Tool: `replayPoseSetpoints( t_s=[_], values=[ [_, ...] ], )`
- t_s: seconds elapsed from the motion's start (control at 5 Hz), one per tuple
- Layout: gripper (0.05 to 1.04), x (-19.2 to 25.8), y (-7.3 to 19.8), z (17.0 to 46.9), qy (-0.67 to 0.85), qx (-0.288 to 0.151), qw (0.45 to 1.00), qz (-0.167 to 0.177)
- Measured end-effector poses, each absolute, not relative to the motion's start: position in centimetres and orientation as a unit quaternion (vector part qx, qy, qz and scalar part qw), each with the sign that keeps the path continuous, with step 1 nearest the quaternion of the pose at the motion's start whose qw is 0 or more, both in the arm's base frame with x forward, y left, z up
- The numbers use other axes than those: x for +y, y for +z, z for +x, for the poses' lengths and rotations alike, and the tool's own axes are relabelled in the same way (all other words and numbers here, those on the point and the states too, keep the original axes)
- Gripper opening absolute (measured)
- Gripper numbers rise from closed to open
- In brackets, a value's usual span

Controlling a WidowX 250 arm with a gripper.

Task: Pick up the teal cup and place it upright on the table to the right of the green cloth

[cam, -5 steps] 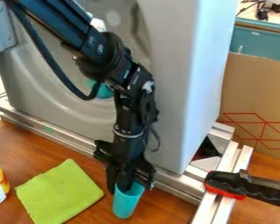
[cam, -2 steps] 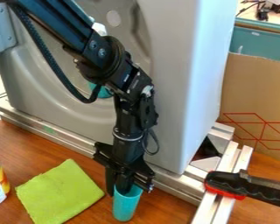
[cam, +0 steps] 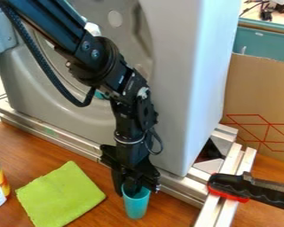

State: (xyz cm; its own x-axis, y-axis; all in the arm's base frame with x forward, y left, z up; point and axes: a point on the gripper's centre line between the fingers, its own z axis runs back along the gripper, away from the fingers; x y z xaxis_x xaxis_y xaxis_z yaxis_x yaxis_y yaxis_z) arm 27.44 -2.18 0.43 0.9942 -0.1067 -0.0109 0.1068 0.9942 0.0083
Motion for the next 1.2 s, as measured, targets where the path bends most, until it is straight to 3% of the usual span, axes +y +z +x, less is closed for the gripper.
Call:
replayPoseSetpoints(
  t_s=[0.2, 0.4, 0.6, 0.8, 1.0, 1.2],
  values=[
    [0.670, -2.0, 0.7, 27.5, -0.046, -0.010, 0.999, 0.005],
    [0.953, -1.2, 3.3, 27.6, -0.018, -0.052, 0.998, 0.016],
    [1.008, -0.7, 5.4, 26.3, -0.012, -0.077, 0.997, 0.025],
    [1.003, 1.1, 8.3, 23.6, -0.023, -0.108, 0.993, 0.035],
    [1.001, 4.3, 8.9, 20.4, -0.050, -0.022, 0.995, 0.079],
    [1.001, 7.2, 8.6, 19.0, -0.071, 0.066, 0.992, 0.079]
  ],
)
